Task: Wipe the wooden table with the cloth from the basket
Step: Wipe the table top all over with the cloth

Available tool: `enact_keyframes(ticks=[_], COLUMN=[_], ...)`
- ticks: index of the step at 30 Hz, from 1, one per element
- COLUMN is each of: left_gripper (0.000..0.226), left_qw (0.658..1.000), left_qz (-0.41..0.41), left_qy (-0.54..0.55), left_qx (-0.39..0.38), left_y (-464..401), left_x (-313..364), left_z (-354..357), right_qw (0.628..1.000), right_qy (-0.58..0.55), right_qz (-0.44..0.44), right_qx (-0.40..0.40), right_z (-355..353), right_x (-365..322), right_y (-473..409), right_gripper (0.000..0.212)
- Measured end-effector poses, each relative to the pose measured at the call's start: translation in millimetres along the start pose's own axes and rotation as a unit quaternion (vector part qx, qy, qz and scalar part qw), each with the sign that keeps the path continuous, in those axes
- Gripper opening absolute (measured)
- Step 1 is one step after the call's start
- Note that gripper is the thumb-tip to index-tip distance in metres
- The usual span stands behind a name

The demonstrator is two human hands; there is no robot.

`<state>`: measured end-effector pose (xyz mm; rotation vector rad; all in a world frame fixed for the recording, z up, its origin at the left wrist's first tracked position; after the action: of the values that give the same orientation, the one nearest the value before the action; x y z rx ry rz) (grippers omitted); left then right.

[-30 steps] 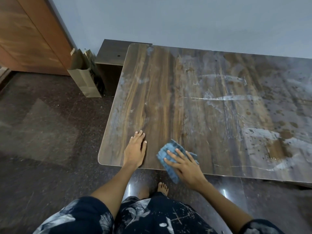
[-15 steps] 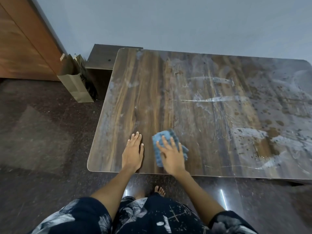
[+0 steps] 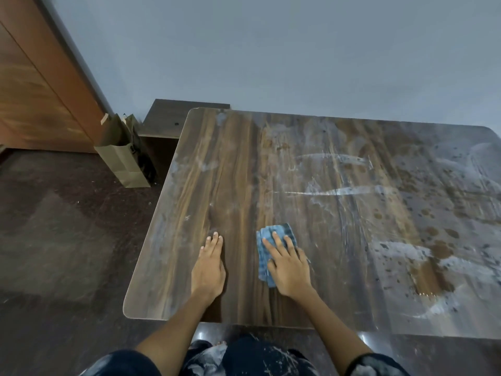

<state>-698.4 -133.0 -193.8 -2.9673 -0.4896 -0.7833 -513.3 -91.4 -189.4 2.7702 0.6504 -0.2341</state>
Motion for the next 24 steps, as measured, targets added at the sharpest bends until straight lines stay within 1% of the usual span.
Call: enact_keyframes(ticks=[2, 4, 6, 9, 11, 14, 15, 17, 19, 22, 24], left_gripper=[0.054, 0.05, 0.05, 0.052, 0.054, 0.054, 0.054, 0.053, 0.052, 0.052, 0.052], left_qw=[1.0, 0.999, 0.999, 0.997, 0.996, 0.996, 0.996, 0.996, 0.995, 0.995, 0.994], left_qz=[0.009, 0.023, 0.027, 0.017, 0.007, 0.007, 0.009, 0.017, 0.022, 0.023, 0.031], left_qy=[-0.016, -0.027, -0.03, -0.053, -0.06, -0.061, -0.06, -0.065, -0.066, -0.075, -0.084], left_qx=[0.001, -0.003, -0.021, -0.055, -0.06, -0.062, -0.064, -0.067, -0.068, -0.064, -0.063], left_y=[-10, -26, -47, -77, -102, -145, -160, -189, -221, -269, -302], left_x=[13, 28, 43, 58, 65, 72, 74, 78, 82, 87, 91], left_z=[4, 10, 21, 33, 36, 38, 38, 37, 38, 40, 42], right_qw=[1.0, 0.999, 1.0, 1.0, 0.999, 0.999, 0.999, 1.0, 0.999, 0.998, 0.998], right_qy=[0.004, 0.011, 0.015, -0.003, -0.016, -0.035, -0.029, -0.011, -0.022, -0.011, -0.009], right_qz=[-0.003, -0.006, -0.016, 0.009, 0.027, 0.037, 0.043, 0.022, 0.016, 0.028, 0.026], right_qx=[0.002, 0.029, 0.005, 0.009, -0.005, 0.005, 0.006, 0.015, 0.021, 0.049, 0.056], right_z=[-3, -14, -11, -12, -14, -29, -32, -39, -46, -63, -74], right_x=[-11, -18, -19, -11, -3, 6, 11, 14, 20, 32, 37], right_y=[-21, -40, -63, -95, -120, -157, -171, -197, -228, -273, -304], right_gripper=[0.053, 0.053, 0.054, 0.055, 0.055, 0.054, 0.056, 0.067, 0.075, 0.08, 0.077])
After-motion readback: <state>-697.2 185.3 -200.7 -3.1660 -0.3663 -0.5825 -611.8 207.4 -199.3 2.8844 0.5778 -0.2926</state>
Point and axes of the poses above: each hand's wrist, its own y-axis away from the middle knuckle, its own z-axis out of the palm, x = y × z, the point moved 9 cm from there along -y, towards the middle knuckle, and after that the axes turned 5 degrees about -z, right-handed, at the moved point
